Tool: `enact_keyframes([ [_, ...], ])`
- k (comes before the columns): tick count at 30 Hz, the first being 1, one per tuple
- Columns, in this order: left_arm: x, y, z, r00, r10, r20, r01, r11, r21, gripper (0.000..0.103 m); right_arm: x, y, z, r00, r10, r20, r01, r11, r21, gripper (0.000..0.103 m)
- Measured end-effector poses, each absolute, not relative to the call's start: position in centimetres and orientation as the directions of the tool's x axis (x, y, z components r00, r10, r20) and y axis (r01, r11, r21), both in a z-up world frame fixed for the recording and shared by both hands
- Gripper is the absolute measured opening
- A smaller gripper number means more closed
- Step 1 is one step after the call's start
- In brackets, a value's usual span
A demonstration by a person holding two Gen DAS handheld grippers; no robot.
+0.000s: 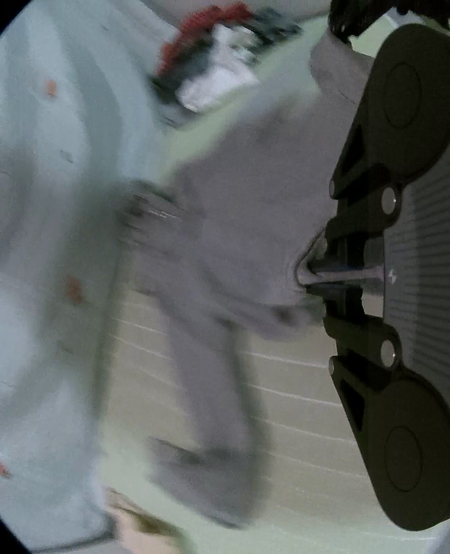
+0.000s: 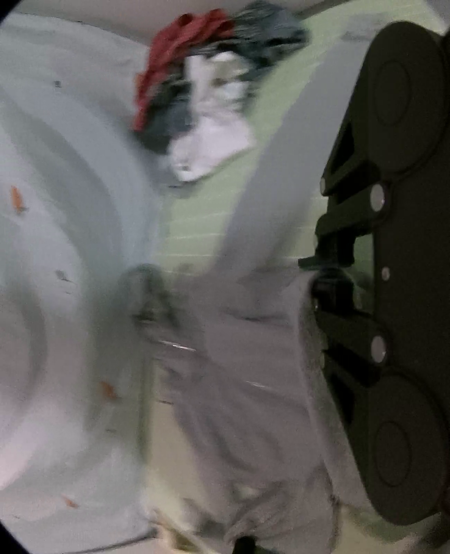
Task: Fold clothes
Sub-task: 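Grasp the hoodie hem with both grippers and lift it toward the hood, then carry the held hem up toward the hood with both grippers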
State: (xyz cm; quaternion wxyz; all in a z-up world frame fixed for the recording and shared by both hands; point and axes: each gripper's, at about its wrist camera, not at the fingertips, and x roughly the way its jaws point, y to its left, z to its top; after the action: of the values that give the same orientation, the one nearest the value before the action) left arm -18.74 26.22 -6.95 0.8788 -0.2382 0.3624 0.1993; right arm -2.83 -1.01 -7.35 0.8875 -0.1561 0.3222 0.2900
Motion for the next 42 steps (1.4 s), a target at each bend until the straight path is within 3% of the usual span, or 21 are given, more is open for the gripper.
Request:
enact_keyframes([
  [2, -15.7, 28.3, -5.6, 0.690, 0.227, -0.688, -0.546, 0.786, -0.288, 0.008, 1.3, 1.1, -6.5, 0.642, 0.441, -0.627, -0.588, 0.808, -0.034, 0.009],
  [3, -13.9, 29.6, -5.2, 0.687, 0.254, -0.681, -0.578, 0.759, -0.300, 0.010, 4.0, 2.2, -6.5, 0.655, 0.432, -0.621, -0.552, 0.834, -0.002, 0.016],
  [5, -10.9, 32.0, -4.5, 0.668, 0.308, -0.678, -0.639, 0.705, -0.309, 0.019, 8.4, 4.1, -6.8, 0.651, 0.362, -0.667, -0.470, 0.883, 0.021, 0.068],
  [6, -9.9, 32.9, -4.2, 0.645, 0.336, -0.686, -0.670, 0.680, -0.298, 0.025, 10.3, 4.9, -6.9, 0.649, 0.332, -0.685, -0.432, 0.901, 0.027, 0.069],
  [8, -9.4, 33.8, -3.7, 0.655, 0.359, -0.665, -0.683, 0.657, -0.319, 0.058, 11.4, 5.0, -6.6, 0.652, 0.336, -0.679, -0.420, 0.907, 0.045, 0.073],
  [10, -9.5, 34.4, -4.3, 0.669, 0.349, -0.656, -0.674, 0.657, -0.338, 0.068, 11.1, 4.7, -7.0, 0.644, 0.382, -0.662, -0.450, 0.890, 0.076, 0.077],
  [13, -8.8, 35.6, -6.9, 0.613, 0.327, -0.720, -0.715, 0.617, -0.329, 0.068, 10.6, 5.8, -8.6, 0.634, 0.385, -0.671, -0.490, 0.871, 0.036, 0.071],
  [15, -7.7, 36.5, -9.0, 0.583, 0.281, -0.762, -0.733, 0.587, -0.344, 0.068, 10.9, 7.1, -8.9, 0.630, 0.399, -0.666, -0.527, 0.850, 0.011, 0.058],
  [21, -2.8, 37.0, -14.0, 0.518, 0.186, -0.835, -0.692, 0.664, -0.282, 0.067, 12.1, 10.3, -9.4, 0.618, 0.424, -0.662, -0.616, 0.784, -0.073, 0.057],
  [27, -1.3, 36.1, -18.1, 0.454, 0.116, -0.883, -0.673, 0.694, -0.255, 0.065, 13.1, 10.6, -14.7, 0.437, 0.363, -0.823, -0.658, 0.752, -0.018, 0.054],
  [28, -1.4, 35.8, -18.3, 0.449, 0.124, -0.885, -0.667, 0.706, -0.239, 0.059, 12.8, 10.2, -15.1, 0.420, 0.360, -0.833, -0.653, 0.757, -0.002, 0.054],
  [29, -1.6, 35.5, -18.4, 0.443, 0.133, -0.887, -0.661, 0.717, -0.223, 0.044, 12.4, 9.9, -15.5, 0.402, 0.358, -0.843, -0.648, 0.762, 0.015, 0.054],
  [31, -2.1, 35.2, -18.7, 0.441, 0.139, -0.886, -0.655, 0.726, -0.212, 0.029, 11.7, 9.4, -16.1, 0.377, 0.359, -0.853, -0.647, 0.762, 0.035, 0.054],
  [33, -3.3, 35.5, -18.7, 0.458, 0.121, -0.881, -0.669, 0.699, -0.251, 0.025, 11.3, 9.2, -16.4, 0.370, 0.367, -0.853, -0.653, 0.756, 0.042, 0.054],
  [36, -4.7, 35.9, -18.6, 0.471, 0.093, -0.877, -0.700, 0.645, -0.307, 0.021, 11.4, 8.9, -16.1, 0.369, 0.396, -0.841, -0.657, 0.751, 0.065, 0.038],
  [38, -5.4, 36.0, -18.6, 0.473, 0.084, -0.877, -0.714, 0.620, -0.325, 0.020, 11.5, 8.5, -15.5, 0.393, 0.407, -0.824, -0.650, 0.757, 0.064, 0.014],
  [42, -5.8, 35.5, -18.4, 0.462, 0.091, -0.882, -0.715, 0.627, -0.310, 0.020, 12.1, 7.4, -13.5, 0.448, 0.449, -0.773, -0.647, 0.760, 0.067, 0.009],
])
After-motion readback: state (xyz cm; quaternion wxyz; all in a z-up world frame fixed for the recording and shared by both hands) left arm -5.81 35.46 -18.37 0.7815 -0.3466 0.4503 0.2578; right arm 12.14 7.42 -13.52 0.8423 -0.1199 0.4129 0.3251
